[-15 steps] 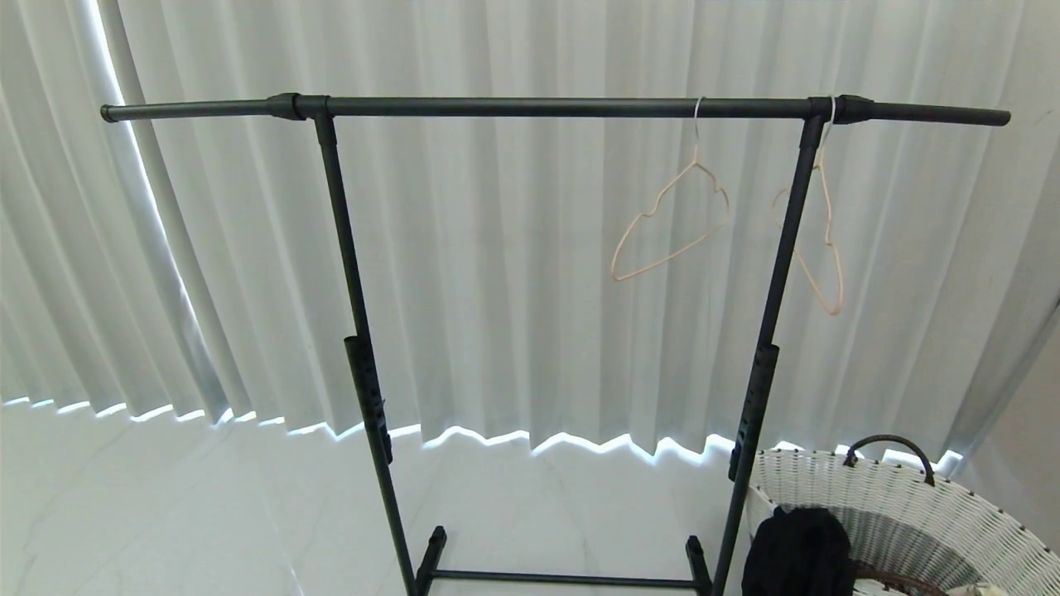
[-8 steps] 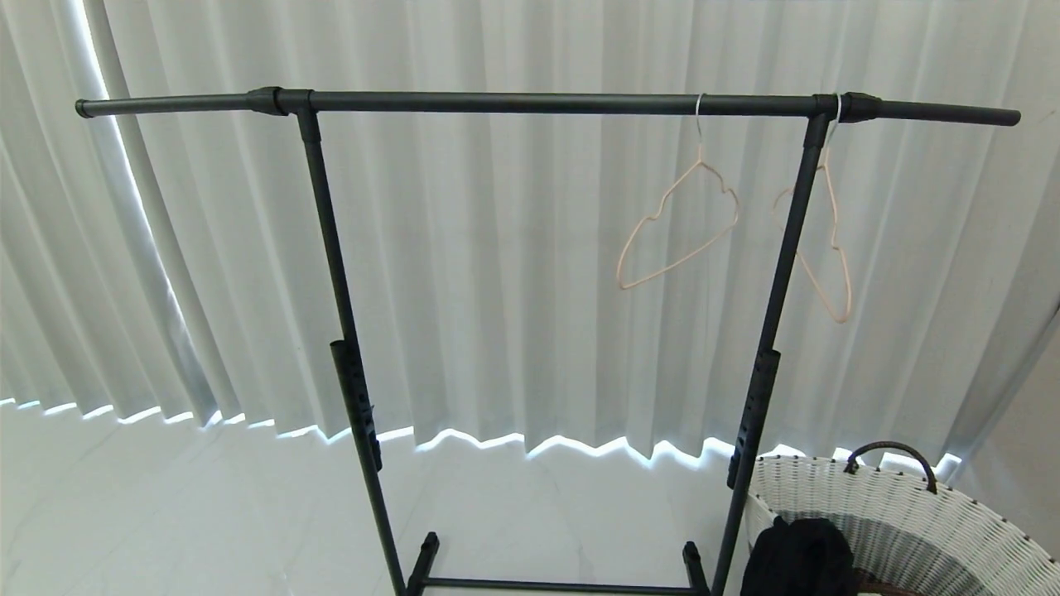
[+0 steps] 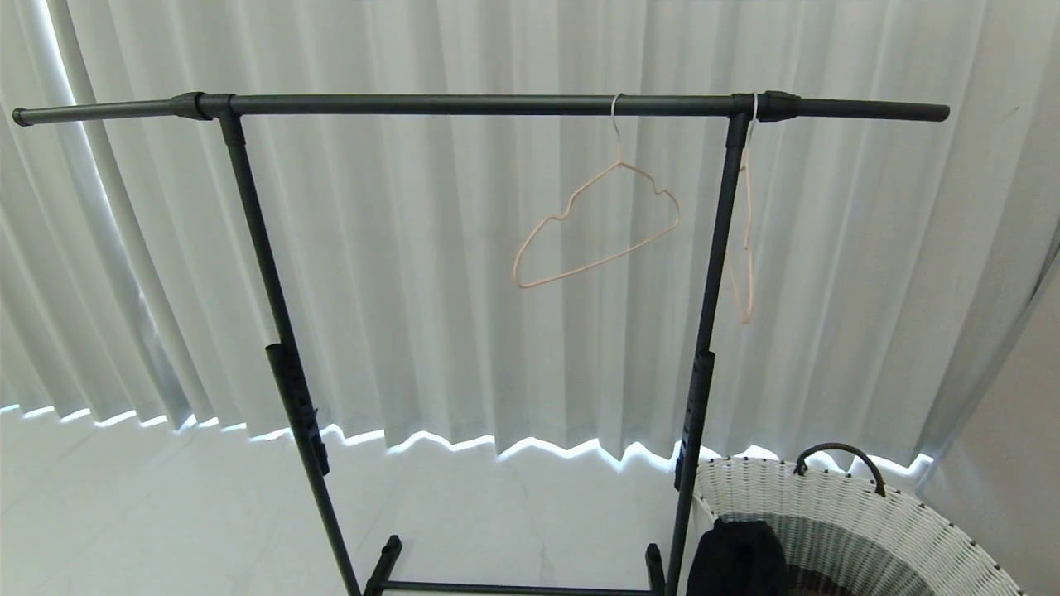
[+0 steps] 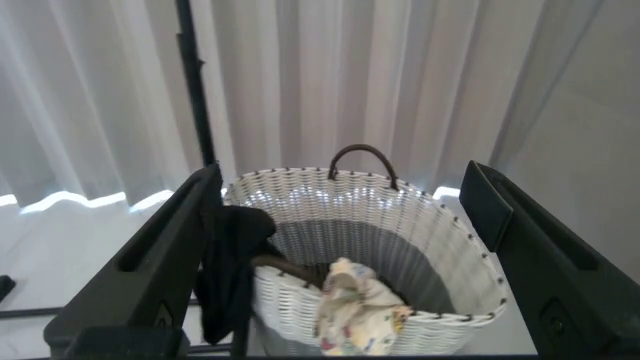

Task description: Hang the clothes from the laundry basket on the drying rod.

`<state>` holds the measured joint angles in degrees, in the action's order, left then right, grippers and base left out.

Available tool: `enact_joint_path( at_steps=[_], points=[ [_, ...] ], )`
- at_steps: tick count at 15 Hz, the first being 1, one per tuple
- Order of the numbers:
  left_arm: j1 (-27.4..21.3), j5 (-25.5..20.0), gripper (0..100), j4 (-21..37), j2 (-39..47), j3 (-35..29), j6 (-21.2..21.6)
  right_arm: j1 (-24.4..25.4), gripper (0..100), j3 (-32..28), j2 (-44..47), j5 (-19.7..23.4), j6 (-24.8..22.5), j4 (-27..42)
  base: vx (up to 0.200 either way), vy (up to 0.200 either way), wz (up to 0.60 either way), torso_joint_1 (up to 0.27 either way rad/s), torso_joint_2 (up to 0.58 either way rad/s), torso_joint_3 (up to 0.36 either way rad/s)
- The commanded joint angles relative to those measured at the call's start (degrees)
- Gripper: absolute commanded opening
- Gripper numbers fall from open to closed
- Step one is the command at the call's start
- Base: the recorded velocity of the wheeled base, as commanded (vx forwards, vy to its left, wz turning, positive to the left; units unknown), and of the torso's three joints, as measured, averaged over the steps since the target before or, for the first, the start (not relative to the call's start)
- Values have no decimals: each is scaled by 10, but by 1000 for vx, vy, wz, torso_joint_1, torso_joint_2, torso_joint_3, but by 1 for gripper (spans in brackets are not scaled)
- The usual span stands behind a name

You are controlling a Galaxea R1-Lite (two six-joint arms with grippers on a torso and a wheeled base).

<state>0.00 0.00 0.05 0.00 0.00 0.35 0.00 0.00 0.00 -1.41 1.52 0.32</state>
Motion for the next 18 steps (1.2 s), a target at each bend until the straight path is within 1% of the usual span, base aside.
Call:
enact_joint_path(
  at_steps=[1,9,12,13,14,15,16,17,18],
  points=[
    [0,0,100,0,0,0,-1,0,100,0,0,0,1,0,0,0,0,0,0,0],
    [0,0,100,0,0,0,0,0,100,0,0,0,-1,-1,0,0,0,0,0,0],
    [0,0,100,0,0,0,0,0,100,0,0,1,-10,-11,-200,0,0,7,2,2],
    [0,0,100,0,0,0,0,1,100,-4,1,4,-19,-21,0,0,0,0,0,0],
    [0,0,100,0,0,0,0,10,100,-37,21,10,-17,-23,0,0,0,0,0,0],
    [0,0,100,0,0,0,1,30,100,-74,73,13,-22,-20,0,0,0,0,0,0],
    [0,0,100,0,0,0,1,41,100,-93,106,14,-28,-20,0,0,0,0,0,0],
    [0,0,100,0,0,0,0,62,100,-142,236,7,-69,-7,0,0,0,0,0,0],
    [0,0,100,0,0,0,0,60,100,-171,343,-1,-98,2,0,0,0,0,0,0]
  ],
)
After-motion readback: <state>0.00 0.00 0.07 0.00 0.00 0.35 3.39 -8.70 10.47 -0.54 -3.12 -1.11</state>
